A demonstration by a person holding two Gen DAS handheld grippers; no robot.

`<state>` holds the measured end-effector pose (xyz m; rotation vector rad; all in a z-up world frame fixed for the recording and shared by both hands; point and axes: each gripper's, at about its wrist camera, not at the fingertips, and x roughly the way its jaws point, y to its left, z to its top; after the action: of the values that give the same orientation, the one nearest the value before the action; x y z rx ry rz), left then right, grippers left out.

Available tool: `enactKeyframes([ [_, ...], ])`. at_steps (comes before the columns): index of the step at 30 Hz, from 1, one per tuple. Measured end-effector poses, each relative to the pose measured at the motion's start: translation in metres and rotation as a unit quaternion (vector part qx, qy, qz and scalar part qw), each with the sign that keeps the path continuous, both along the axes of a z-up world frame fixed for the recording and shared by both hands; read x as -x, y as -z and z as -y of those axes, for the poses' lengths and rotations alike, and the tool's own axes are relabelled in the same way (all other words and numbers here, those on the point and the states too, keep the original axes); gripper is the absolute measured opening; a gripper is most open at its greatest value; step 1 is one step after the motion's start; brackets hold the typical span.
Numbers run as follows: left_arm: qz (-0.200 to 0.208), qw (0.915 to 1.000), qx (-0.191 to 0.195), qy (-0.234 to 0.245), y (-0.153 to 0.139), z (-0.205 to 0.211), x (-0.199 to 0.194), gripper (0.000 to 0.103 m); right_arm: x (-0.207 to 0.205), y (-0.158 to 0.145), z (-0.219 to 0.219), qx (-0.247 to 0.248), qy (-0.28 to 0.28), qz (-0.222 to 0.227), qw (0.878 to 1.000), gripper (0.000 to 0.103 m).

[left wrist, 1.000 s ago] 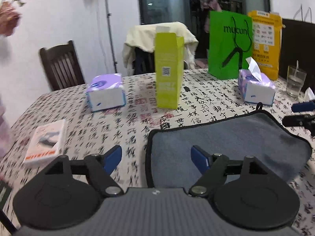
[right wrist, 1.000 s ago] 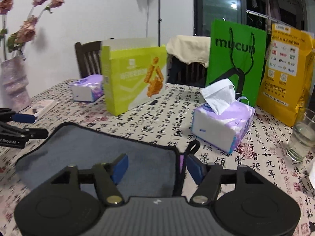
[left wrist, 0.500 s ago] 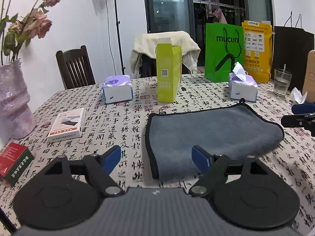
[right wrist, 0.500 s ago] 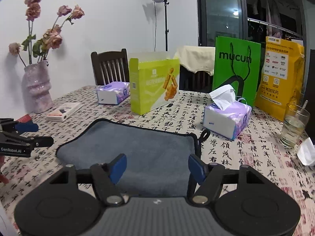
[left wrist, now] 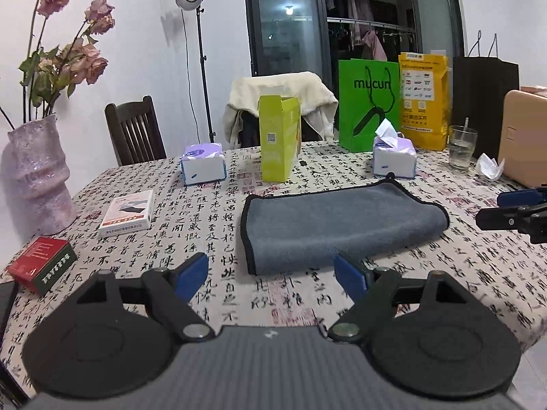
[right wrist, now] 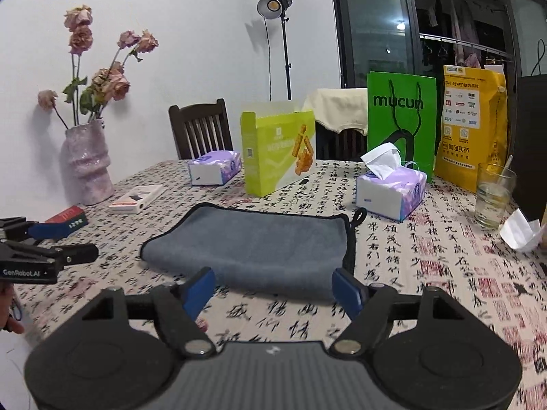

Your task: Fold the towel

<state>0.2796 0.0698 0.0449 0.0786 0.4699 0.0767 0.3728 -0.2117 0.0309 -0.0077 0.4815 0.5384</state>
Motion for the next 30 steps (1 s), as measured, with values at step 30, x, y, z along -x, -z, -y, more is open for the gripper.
enactKeyframes([
  [30, 0.053, 0.9985, -0.009, 0.009, 0.010, 0.034, 0.161, 0.096, 0.165, 0.003, 0.015, -0.018, 0.005, 0.049, 0.999, 0.089],
])
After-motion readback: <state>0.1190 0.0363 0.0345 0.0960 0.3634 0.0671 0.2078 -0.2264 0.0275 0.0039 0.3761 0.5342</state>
